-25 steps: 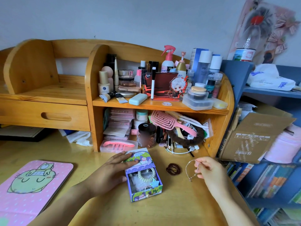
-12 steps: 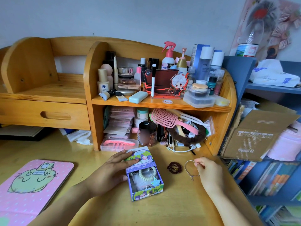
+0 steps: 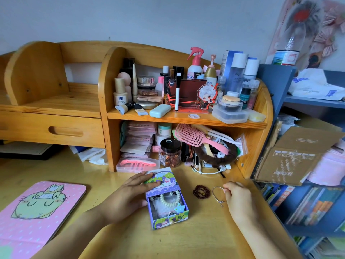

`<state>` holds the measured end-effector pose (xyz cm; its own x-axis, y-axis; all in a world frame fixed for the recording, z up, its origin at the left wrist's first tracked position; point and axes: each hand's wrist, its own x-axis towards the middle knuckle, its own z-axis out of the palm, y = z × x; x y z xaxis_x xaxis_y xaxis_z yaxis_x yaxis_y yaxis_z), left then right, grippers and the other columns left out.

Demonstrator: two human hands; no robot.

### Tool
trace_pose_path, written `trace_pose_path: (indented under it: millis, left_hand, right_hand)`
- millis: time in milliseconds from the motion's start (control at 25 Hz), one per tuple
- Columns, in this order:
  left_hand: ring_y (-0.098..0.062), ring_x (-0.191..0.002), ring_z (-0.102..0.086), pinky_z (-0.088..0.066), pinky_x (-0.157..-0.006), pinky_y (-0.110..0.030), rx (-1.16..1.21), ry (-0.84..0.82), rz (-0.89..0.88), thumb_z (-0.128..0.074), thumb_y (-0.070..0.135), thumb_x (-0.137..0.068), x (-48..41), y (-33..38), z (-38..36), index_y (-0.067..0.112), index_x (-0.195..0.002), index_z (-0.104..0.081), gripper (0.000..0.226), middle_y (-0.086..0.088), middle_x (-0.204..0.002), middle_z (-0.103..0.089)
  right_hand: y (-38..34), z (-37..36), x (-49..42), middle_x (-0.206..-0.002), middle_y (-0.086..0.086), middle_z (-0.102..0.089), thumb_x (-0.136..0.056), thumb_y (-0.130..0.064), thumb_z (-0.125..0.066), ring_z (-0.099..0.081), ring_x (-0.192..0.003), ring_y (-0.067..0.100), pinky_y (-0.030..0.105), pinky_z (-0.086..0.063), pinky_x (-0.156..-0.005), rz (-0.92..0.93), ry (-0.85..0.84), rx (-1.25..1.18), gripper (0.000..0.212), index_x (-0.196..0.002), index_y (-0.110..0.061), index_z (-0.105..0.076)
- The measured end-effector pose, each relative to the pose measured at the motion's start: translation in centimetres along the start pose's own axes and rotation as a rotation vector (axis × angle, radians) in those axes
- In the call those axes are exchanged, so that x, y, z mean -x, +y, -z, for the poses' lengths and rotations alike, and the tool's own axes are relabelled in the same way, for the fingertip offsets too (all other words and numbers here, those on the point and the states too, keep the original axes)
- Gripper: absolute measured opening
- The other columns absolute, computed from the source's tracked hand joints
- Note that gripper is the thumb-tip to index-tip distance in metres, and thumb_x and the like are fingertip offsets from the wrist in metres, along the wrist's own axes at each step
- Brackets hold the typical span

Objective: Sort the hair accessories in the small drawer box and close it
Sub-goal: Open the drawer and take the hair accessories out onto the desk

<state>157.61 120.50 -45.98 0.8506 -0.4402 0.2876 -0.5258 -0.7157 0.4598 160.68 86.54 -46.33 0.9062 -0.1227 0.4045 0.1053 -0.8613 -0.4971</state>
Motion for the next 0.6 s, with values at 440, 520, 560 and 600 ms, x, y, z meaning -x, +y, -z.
trace_pose_path:
  millis: [440,520,560,600]
  left_hand:
    - [0.000,-0.141,-0.001,-0.010,-0.114,-0.028,0.001,-0.017,0.012,-0.061,0.024,-0.087,0.0,0.2,0.0,0.058,-0.132,-0.025,0.067,0.021,-0.149,-0.015]
    - [0.001,-0.141,0.000,-0.010,-0.114,-0.028,-0.002,-0.012,0.012,-0.061,0.024,-0.087,0.1,0.1,0.0,0.057,-0.132,-0.026,0.066,0.021,-0.150,-0.015]
    - [0.001,-0.141,-0.001,-0.010,-0.114,-0.027,-0.002,-0.009,0.010,-0.062,0.024,-0.087,0.1,0.1,0.0,0.057,-0.132,-0.027,0.066,0.021,-0.150,-0.016]
    - [0.001,-0.141,-0.001,-0.010,-0.114,-0.026,0.000,-0.005,0.007,-0.062,0.023,-0.087,0.1,0.1,-0.1,0.057,-0.132,-0.027,0.066,0.020,-0.150,-0.016]
  right_hand:
    - [-0.7,0.8,0.3,-0.116,0.002,-0.058,-0.083,-0.021,-0.064,-0.053,-0.108,0.023,0.035,-0.053,-0.077,0.069,0.049,0.177,0.052,-0.132,-0.022,-0.047]
    - [-1.7,1.3,0.4,-0.117,0.000,-0.055,-0.080,-0.021,-0.069,-0.047,-0.110,0.020,0.036,-0.048,-0.085,0.162,0.067,0.093,0.055,-0.131,-0.023,-0.048]
    - [-2.4,1.5,0.5,-0.117,-0.001,-0.054,-0.079,-0.021,-0.070,-0.044,-0.110,0.017,0.035,-0.045,-0.089,0.202,0.051,0.006,0.050,-0.126,-0.023,-0.053]
    - [-3.1,1.7,0.8,-0.115,-0.004,-0.054,-0.079,-0.021,-0.070,-0.043,-0.109,0.013,0.032,-0.042,-0.094,0.241,0.020,-0.085,0.042,-0.120,-0.024,-0.058]
